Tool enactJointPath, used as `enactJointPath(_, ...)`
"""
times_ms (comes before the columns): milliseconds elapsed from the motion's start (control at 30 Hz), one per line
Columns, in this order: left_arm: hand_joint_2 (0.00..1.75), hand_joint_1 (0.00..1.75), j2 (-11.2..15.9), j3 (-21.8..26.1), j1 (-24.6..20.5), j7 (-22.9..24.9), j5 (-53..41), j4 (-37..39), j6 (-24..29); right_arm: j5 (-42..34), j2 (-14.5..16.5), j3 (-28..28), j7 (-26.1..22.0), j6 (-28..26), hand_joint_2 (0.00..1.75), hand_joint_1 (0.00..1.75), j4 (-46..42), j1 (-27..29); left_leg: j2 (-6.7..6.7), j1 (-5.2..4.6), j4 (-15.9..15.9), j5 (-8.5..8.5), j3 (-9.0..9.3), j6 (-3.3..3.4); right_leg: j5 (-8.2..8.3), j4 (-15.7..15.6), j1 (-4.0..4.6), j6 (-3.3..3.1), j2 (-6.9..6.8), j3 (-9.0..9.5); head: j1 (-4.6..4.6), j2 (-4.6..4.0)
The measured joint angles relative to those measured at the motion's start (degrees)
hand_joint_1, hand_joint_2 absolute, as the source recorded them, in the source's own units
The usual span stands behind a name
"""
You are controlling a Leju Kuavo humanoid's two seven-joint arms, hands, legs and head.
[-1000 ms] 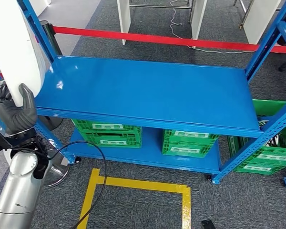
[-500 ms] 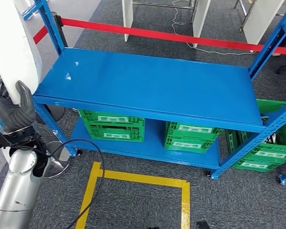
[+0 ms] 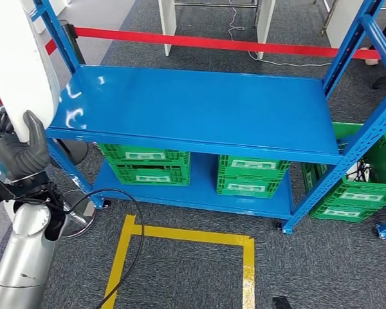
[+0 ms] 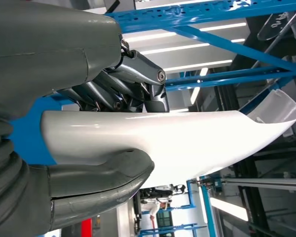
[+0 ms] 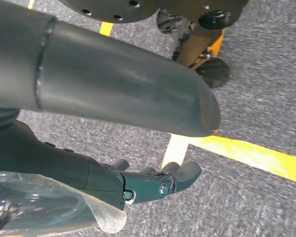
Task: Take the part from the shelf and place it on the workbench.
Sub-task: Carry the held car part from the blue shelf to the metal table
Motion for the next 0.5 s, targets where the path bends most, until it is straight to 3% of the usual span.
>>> enactJointPath(33, 1.75, 1.75, 0.0, 0.0, 0.03, 0.0, 0.0, 0.0, 0.0, -0.04, 0.01, -0.02, 0.0, 0.02, 0.0, 0.0, 0.0, 0.01, 0.0, -0.04, -1.05, 0.78, 1.06, 0.22, 0.22, 0.09, 0.1, 0.0, 0.0, -0.35, 0.01, 0.0)
enactJointPath(133, 1.75, 1.75, 0.0, -0.01, -0.04, 0.0, -0.01, -0.11, 0.01, -0.06, 0.09, -0.05, 0.0, 0.07, 0.0, 0.0, 0.0, -0.01, -0.01, -0.38, -11.96, 4.95, 7.64, 1.41, 0.74, 0.28, 0.43, 0.21, 0.03, -0.91, 0.04, 0.0)
enactJointPath(200, 1.75, 1.75, 0.0, -0.02, -0.13, 0.01, -0.01, -0.26, 0.09, -0.04, 0.16, -0.08, 0.0, 0.07, 0.0, 0.0, 0.0, -0.05, -0.02, -0.68, -15.88, 5.59, 9.53, 1.92, 1.19, 0.4, 0.53, 0.72, 0.0, -1.39, 0.07, 0.0)
enactJointPath(267, 1.75, 1.75, 0.0, -0.02, -0.12, 0.02, 0.0, -0.34, 0.18, 0.01, 0.17, -0.14, 0.0, 0.07, 0.0, 0.0, 0.0, -0.03, -0.02, -0.72, -16.4, 5.87, 9.33, 2.21, 1.69, 0.35, 0.53, 1.4, -0.06, -1.87, 0.07, 0.0)
enactJointPath(333, 1.75, 1.75, -0.03, -0.01, -0.15, 0.02, 0.0, -0.35, 0.2, 0.03, 0.16, -0.17, 0.0, 0.07, 0.0, 0.0, 0.0, 0.03, 0.08, -0.45, -16.87, 6.65, 8.92, 2.72, 0.59, 1.29, 0.49, 2.07, 0.01, -2.76, 0.18, 0.0)
enactJointPath(367, 1.75, 1.75, -0.08, 0.0, -0.19, 0.02, 0.0, -0.37, 0.2, 0.03, 0.16, -0.18, 0.0, 0.06, 0.0, 0.0, 0.0, 0.04, 0.14, -0.3, -17.1, 7.08, 8.63, 2.97, -1.02, 3.17, 0.46, 2.38, 0.06, -3.67, 0.29, 0.0)
enactJointPath(433, 1.75, 1.75, -0.16, -0.01, -0.2, 0.04, 0.0, -0.38, 0.2, 0.04, 0.17, -0.18, 0.0, 0.07, 0.0, 0.0, 0.0, 0.02, 0.21, -0.31, -17.15, 7.77, 7.75, 3.29, -5.42, 10.07, 0.32, 2.87, 0.11, -6.32, 0.47, 0.0)
enactJointPath(500, 1.75, 1.75, -0.17, -0.02, -0.13, 0.08, 0.01, -0.37, 0.2, 0.08, 0.17, -0.17, -0.01, 0.08, 0.0, 0.0, 0.0, 0.01, 0.22, -0.38, -17.11, 8.46, 6.8, 3.32, -7.73, 15.61, 0.25, 3.1, 0.11, -7.91, 0.45, 0.0)
